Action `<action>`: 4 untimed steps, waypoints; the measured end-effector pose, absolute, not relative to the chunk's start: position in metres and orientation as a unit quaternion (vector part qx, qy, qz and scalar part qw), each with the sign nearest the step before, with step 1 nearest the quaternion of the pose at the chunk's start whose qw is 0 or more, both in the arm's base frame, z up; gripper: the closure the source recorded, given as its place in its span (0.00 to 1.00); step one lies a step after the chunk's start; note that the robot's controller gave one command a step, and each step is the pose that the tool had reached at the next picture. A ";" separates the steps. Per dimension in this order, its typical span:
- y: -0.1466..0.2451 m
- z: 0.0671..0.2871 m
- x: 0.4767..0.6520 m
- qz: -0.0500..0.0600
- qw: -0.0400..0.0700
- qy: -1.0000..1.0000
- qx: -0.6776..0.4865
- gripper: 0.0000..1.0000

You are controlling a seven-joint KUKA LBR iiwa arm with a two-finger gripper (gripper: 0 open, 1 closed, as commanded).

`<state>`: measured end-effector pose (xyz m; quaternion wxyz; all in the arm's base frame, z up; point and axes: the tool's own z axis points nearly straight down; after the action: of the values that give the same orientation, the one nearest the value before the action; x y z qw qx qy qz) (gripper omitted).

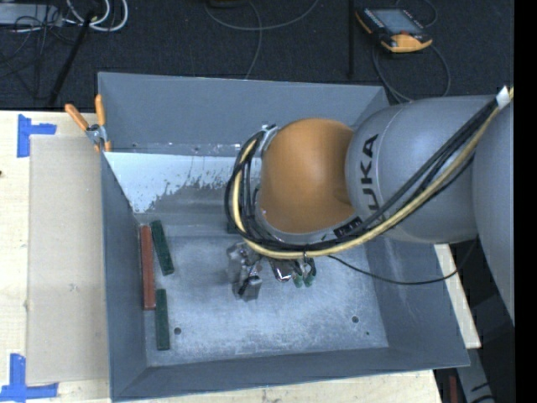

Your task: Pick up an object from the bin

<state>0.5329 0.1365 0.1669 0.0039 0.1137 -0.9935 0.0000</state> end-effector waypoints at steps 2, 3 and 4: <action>0.100 0.225 0.501 0.000 0.000 -0.991 0.133 0.00; 0.090 0.112 0.486 -0.001 0.004 -0.913 0.407 0.00; 0.102 0.068 0.491 -0.001 0.002 -0.831 0.557 0.00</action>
Offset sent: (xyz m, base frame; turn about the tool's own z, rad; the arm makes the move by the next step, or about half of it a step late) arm -0.0325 -0.0361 0.0583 -0.0416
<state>0.4912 0.1017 0.0679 0.0024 0.5569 -0.8306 -0.0015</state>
